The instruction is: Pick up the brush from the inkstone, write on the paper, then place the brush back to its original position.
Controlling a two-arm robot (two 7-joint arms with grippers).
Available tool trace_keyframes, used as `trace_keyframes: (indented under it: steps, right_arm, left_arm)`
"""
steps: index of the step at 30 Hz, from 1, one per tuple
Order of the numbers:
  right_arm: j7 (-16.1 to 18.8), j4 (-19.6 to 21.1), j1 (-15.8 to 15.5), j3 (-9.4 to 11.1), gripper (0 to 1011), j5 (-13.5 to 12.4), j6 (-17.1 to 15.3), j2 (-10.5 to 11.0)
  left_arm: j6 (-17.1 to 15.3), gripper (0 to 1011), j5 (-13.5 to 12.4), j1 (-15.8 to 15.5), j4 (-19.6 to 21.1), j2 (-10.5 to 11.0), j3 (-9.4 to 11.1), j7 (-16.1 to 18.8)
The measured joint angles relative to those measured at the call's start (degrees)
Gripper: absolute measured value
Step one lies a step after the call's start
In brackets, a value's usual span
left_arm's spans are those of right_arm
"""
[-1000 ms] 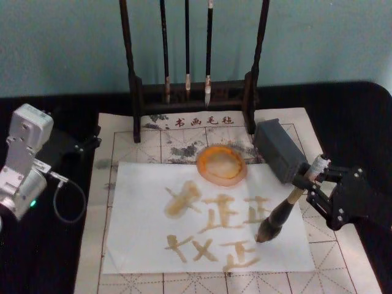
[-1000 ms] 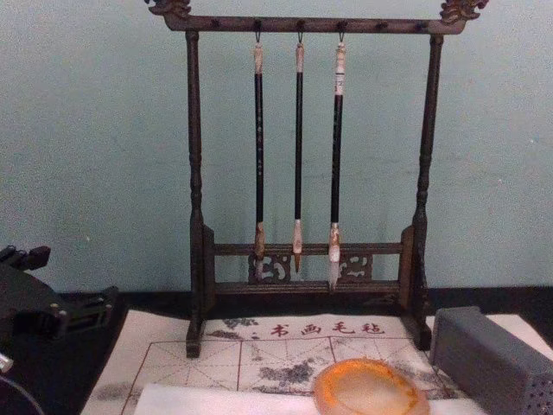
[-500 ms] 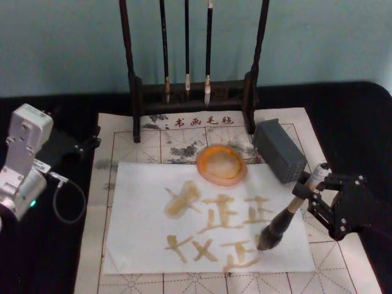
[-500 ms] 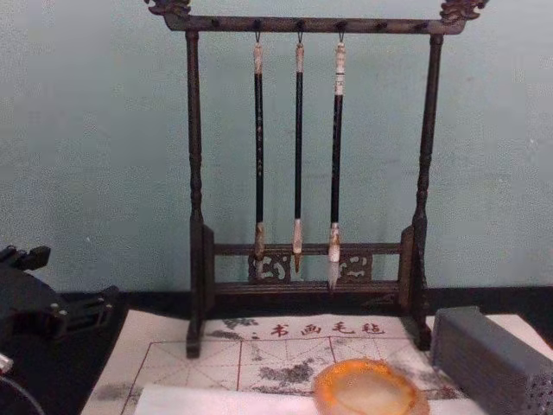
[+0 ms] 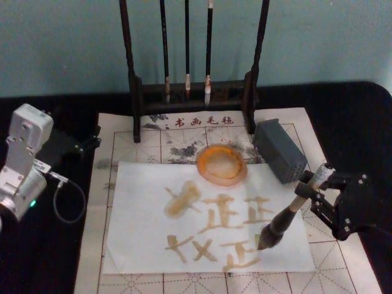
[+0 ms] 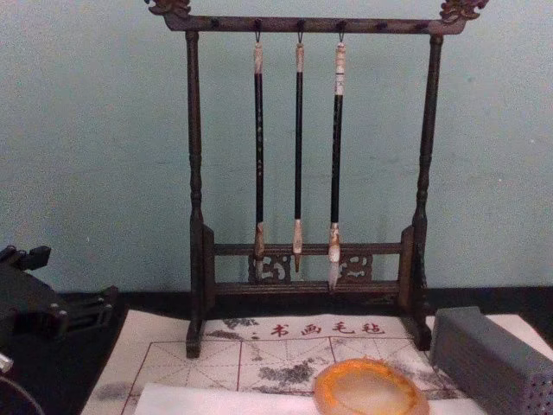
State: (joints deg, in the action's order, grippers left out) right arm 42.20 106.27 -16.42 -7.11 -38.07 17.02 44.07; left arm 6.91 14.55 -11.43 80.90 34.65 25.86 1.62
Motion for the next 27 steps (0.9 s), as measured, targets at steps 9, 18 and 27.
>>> trace_keyframes:
  steps: [9,18,27]
  right_arm:
    - [-0.5,0.1,0.9,0.8,185,-0.8,0.5,-1.0]
    - [-2.4,-1.0,3.9,0.4,185,-0.9,-0.1,-3.4]
    - [-5.9,-3.3,8.8,-1.5,185,-2.5,-4.2,-7.0]
  left_arm:
    - [0.0,1001,0.0,0.0,0.0,0.0,0.0,0.0]
    - [0.0,1001,0.0,0.0,0.0,0.0,0.0,0.0]
    - [0.0,1001,0.0,0.0,0.0,0.0,0.0,0.0]
